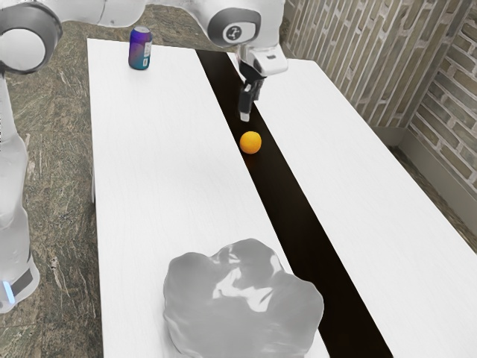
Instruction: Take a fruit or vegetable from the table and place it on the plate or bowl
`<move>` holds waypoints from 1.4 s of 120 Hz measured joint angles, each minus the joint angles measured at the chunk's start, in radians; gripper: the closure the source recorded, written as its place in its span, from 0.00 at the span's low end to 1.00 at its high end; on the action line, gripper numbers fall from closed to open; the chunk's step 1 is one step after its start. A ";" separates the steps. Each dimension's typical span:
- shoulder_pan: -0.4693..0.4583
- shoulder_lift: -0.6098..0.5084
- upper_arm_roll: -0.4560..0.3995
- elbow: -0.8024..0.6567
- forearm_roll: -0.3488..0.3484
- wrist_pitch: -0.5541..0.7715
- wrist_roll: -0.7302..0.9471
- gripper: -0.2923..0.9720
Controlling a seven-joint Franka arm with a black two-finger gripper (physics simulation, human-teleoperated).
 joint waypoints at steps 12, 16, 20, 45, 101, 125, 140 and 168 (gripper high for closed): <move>-0.004 0.058 0.023 -0.001 -0.005 0.079 0.063 0.23; -0.001 0.066 0.025 -0.001 -0.006 0.098 0.082 0.23; 0.003 0.070 0.026 -0.001 -0.006 0.115 0.099 0.23; 0.033 0.125 0.027 0.003 -0.015 0.179 0.190 0.23; 0.098 0.217 0.028 0.003 -0.032 0.255 0.314 0.23; 0.126 0.243 0.028 0.004 -0.038 0.288 0.352 0.23; 0.126 0.259 0.028 0.005 -0.045 0.301 0.370 0.23; 0.125 0.283 0.027 0.006 -0.068 0.312 0.396 0.23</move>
